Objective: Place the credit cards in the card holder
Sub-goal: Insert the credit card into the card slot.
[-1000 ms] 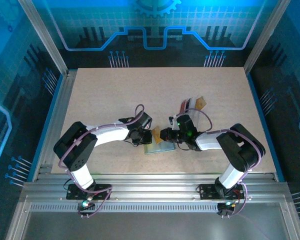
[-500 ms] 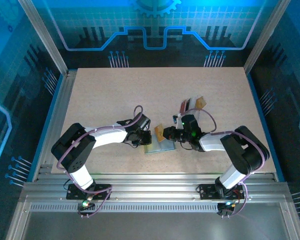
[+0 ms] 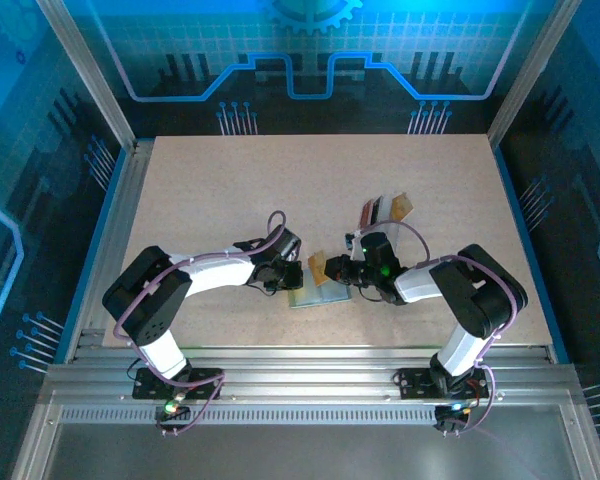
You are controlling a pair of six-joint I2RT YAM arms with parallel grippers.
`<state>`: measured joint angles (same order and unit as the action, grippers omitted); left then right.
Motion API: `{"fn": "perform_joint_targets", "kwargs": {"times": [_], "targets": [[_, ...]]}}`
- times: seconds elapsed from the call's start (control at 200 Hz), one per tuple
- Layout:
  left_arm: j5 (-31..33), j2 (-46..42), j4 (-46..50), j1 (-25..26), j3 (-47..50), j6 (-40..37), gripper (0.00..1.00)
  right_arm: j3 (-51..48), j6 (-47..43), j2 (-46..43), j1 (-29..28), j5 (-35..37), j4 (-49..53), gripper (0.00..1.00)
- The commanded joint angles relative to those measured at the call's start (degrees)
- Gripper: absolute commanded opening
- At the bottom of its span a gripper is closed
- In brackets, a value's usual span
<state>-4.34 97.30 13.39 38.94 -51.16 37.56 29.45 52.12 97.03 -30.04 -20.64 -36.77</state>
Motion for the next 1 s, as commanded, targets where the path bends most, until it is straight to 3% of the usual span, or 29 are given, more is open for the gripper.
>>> {"fn": "perform_joint_targets", "kwargs": {"times": [0.0,0.54,0.996], "targets": [[0.41,2.77,4.8,-0.05,3.17,0.84,0.13,-1.1,1.37,0.91,-0.72,-0.41,-1.6,0.0],[0.38,3.16,3.99,0.0,3.74,0.94,0.12,-4.11,5.93,1.32,-1.33,-0.98,-4.67,0.0],[0.31,3.62,2.87,0.05,4.77,0.94,0.12,-7.28,10.92,-3.03,-1.65,-0.1,-0.51,0.0]]}}
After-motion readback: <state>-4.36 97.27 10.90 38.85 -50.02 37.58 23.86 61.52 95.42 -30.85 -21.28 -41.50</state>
